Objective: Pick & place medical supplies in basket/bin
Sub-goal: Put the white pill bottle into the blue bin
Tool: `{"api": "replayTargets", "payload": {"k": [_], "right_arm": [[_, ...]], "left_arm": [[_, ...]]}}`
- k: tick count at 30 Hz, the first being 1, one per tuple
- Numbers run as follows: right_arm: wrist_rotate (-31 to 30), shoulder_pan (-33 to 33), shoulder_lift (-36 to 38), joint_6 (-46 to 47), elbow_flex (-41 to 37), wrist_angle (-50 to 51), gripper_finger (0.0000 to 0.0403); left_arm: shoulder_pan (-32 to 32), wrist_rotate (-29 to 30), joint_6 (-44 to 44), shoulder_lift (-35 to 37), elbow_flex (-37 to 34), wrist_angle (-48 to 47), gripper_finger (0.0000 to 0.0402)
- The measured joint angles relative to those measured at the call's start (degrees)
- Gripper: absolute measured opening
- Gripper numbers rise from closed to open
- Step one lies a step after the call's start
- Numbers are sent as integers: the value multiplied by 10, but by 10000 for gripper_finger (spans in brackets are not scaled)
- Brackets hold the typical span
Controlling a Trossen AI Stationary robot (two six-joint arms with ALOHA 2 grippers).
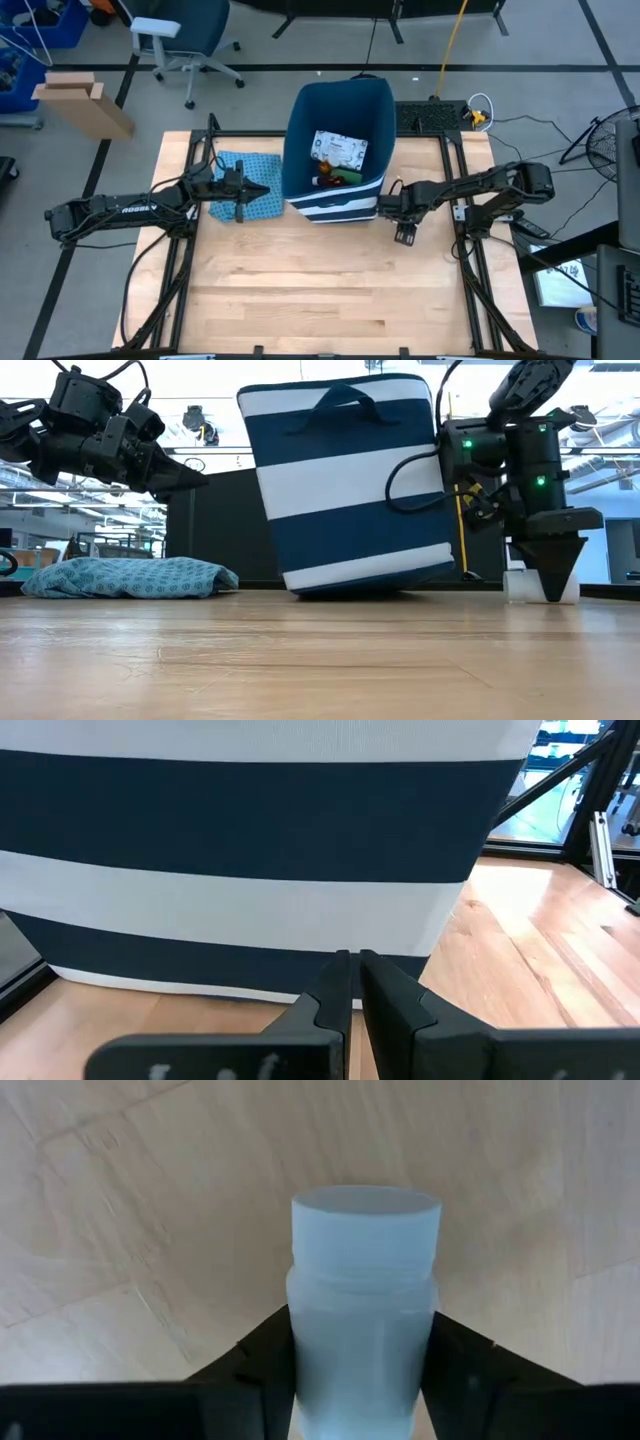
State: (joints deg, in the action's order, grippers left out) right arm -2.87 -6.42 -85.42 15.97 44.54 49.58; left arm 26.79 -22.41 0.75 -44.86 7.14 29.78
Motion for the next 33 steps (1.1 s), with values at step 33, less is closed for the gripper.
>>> {"api": "replayTargets", "payload": {"k": [33], "right_arm": [[214,277,133,306,-2,13,157]], "left_arm": [[0,0,-23,0,0,-8,26]]}}
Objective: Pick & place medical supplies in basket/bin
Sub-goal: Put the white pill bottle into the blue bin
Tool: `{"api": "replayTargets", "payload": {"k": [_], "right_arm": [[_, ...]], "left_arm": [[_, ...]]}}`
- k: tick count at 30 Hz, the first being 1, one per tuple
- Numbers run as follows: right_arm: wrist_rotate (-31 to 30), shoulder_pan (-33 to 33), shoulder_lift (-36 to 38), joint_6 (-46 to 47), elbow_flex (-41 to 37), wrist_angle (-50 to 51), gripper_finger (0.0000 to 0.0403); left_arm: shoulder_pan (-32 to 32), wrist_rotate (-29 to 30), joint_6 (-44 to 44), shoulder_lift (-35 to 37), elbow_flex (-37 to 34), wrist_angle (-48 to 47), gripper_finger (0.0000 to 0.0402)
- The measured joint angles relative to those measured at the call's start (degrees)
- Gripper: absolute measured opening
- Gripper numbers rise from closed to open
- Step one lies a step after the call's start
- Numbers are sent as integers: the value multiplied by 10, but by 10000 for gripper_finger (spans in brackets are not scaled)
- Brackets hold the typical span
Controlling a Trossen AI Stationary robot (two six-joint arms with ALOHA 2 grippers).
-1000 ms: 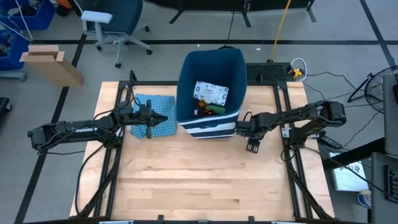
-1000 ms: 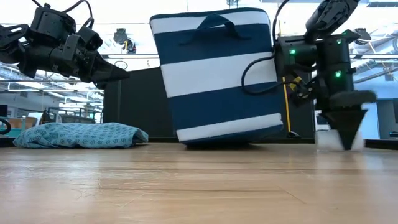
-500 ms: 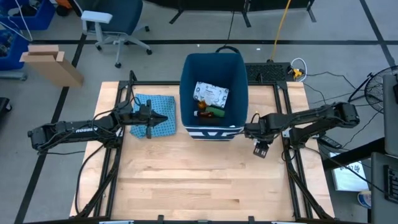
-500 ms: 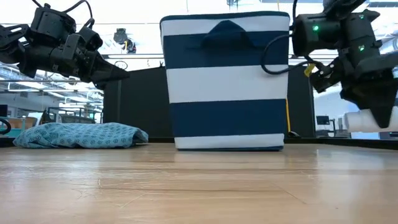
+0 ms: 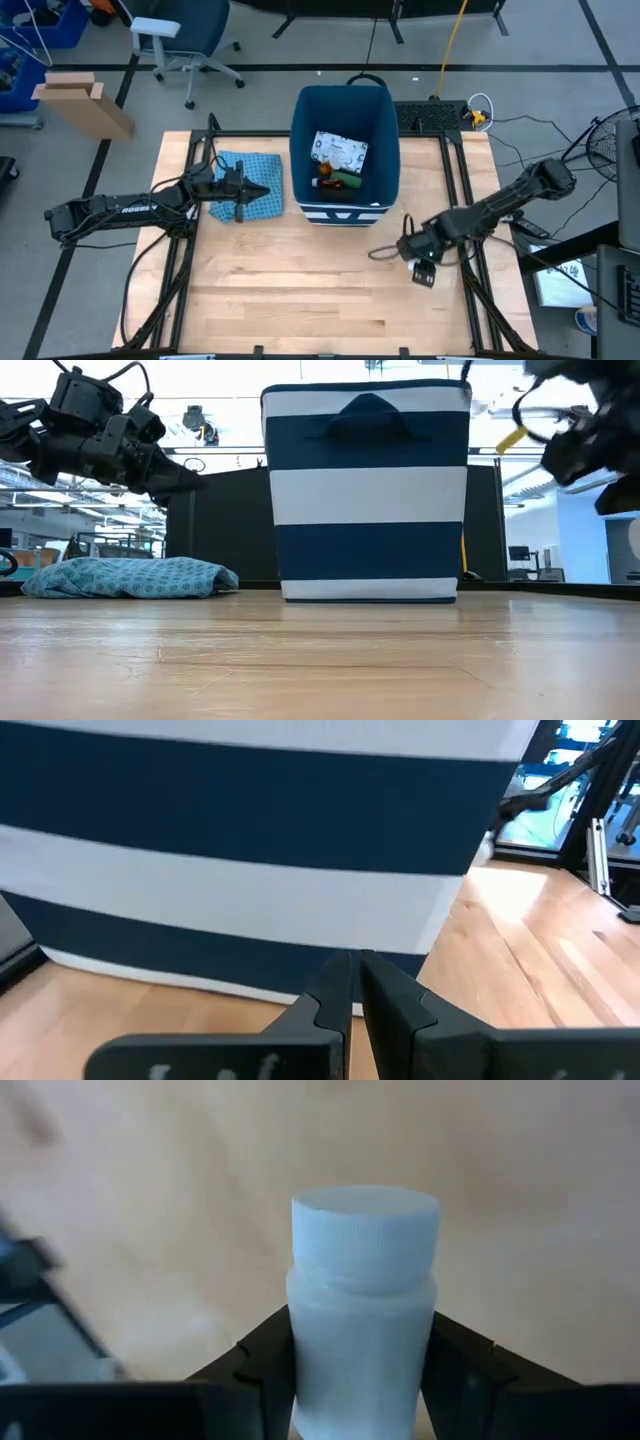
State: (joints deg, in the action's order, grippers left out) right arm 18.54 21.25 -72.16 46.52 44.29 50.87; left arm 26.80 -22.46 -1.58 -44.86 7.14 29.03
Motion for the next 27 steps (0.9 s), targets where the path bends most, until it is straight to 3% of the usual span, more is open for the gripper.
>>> {"api": "replayTargets", "payload": {"k": [7,11,17,22,27], "right_arm": [[-12,93,0,38,1,-215,154],[-37,98,1,-19,9,-318,154],[-58,86,11,-173,101,-280,154],[-200,64,71,-358,198,-189,154],[-367,18,162,-496,218,-212,154]], "left_arm": [[0,0,0,0,0,-7,26],[0,0,0,0,0,-7,26],[0,0,7,0,0,-6,26],[0,1,11,0,0,-5,26],[0,1,11,0,0,-5,26]]}}
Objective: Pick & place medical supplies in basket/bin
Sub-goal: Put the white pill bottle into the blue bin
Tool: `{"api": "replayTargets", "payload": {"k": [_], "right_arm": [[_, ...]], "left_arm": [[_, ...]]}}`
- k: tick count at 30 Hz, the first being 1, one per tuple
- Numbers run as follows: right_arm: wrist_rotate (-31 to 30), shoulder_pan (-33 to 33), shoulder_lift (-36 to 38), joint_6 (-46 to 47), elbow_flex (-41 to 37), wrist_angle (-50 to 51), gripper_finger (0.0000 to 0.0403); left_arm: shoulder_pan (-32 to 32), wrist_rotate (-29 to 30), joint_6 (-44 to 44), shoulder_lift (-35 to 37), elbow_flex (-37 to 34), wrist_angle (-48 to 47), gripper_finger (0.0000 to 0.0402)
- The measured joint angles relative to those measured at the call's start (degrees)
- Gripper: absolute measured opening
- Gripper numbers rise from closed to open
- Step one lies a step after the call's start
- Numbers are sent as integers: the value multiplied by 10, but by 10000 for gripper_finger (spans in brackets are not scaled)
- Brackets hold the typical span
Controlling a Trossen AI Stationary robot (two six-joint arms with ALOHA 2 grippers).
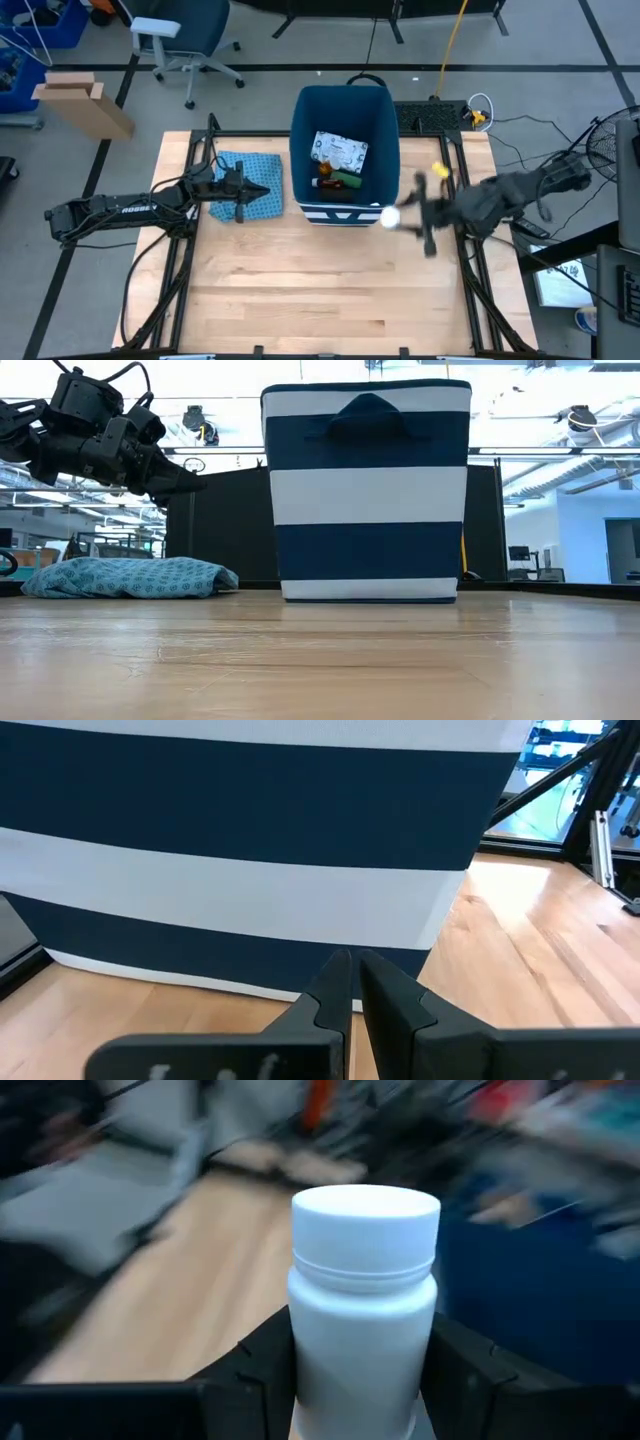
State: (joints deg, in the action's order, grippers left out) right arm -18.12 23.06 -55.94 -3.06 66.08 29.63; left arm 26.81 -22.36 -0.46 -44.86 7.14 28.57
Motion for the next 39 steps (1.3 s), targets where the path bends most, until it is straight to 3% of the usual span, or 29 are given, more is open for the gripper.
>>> {"api": "replayTargets", "payload": {"k": [3,7,11,16,22,27,32,39], "right_arm": [[-40,-52,35,-55,0,-38,154],[-35,-146,50,-81,0,-89,154],[55,-261,37,-63,0,-94,154],[210,-406,-18,-49,10,-117,154],[317,-518,-167,-100,165,-42,154],[334,-563,-307,-180,353,80,154],[331,-583,-420,-293,485,185,153],[330,-572,-507,-374,519,231,153]], "left_arm": [[0,16,3,0,0,0,26],[0,45,12,0,0,2,26],[0,56,30,0,0,14,26],[0,67,33,0,0,24,26],[0,90,33,0,0,28,26],[0,99,33,0,0,41,26],[0,101,34,0,0,49,26],[0,105,81,0,0,65,26]]}}
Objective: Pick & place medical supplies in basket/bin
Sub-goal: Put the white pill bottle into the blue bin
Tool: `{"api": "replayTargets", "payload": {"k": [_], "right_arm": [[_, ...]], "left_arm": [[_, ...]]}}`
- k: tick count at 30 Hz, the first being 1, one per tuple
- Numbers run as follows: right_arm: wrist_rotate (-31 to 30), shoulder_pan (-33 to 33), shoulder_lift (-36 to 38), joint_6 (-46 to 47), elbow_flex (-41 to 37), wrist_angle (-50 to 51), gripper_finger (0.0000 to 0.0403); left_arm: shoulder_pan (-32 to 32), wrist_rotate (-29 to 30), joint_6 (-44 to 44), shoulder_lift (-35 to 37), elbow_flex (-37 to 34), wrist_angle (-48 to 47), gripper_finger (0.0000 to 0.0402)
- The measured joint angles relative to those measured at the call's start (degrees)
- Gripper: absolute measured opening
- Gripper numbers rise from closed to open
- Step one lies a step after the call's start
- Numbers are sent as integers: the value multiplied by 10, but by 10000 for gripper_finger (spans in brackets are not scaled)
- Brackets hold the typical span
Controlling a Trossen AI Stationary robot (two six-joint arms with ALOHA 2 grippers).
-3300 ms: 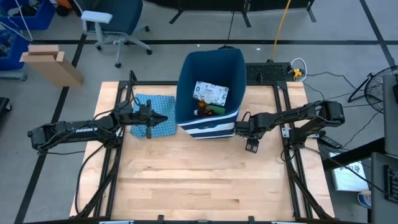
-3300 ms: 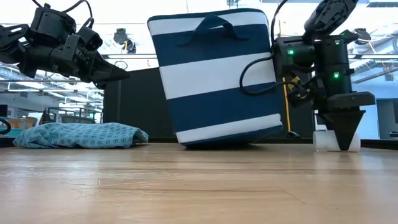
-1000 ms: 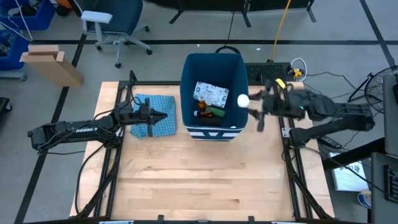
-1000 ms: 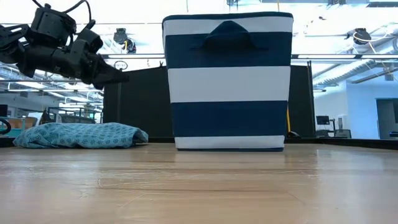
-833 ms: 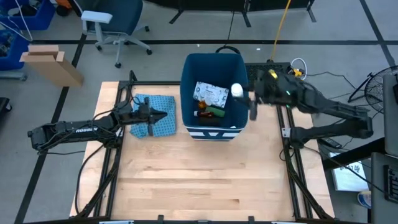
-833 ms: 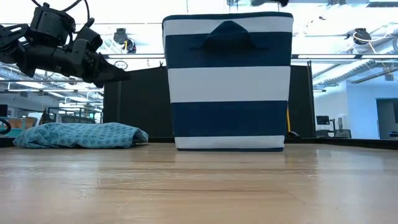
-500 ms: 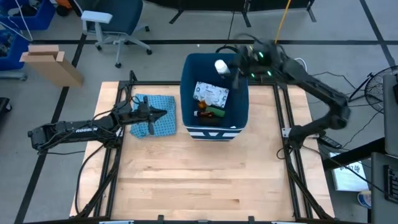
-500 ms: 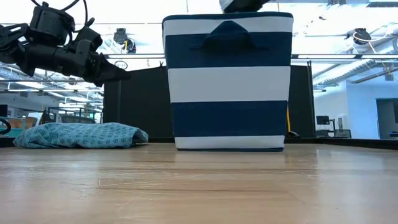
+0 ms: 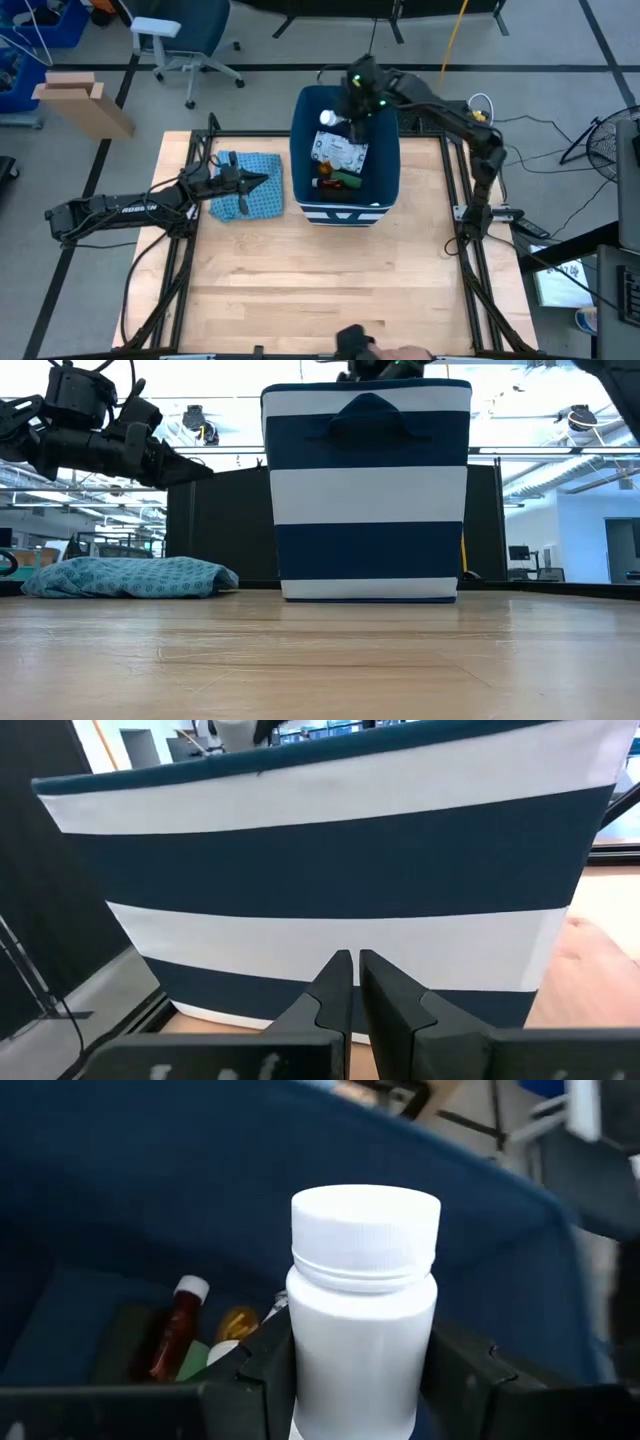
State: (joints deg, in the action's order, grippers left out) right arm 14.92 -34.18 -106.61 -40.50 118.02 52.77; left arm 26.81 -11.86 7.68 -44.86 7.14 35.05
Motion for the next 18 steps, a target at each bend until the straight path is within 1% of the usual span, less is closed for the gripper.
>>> {"api": "replayTargets", "payload": {"k": [4,8,11,14,18], "right_arm": [[2,10,-32,-51,0,0,153],[1,13,-60,-172,0,13,153],[1,13,-74,-235,0,18,153],[1,13,-97,-262,0,26,153],[2,16,-122,-256,-1,34,153]], "left_arm": [[0,0,-1,0,0,-2,26],[0,0,0,0,0,-12,26],[0,0,2,0,0,-27,26],[0,0,12,0,0,-27,26],[0,0,38,0,0,-24,26]]}}
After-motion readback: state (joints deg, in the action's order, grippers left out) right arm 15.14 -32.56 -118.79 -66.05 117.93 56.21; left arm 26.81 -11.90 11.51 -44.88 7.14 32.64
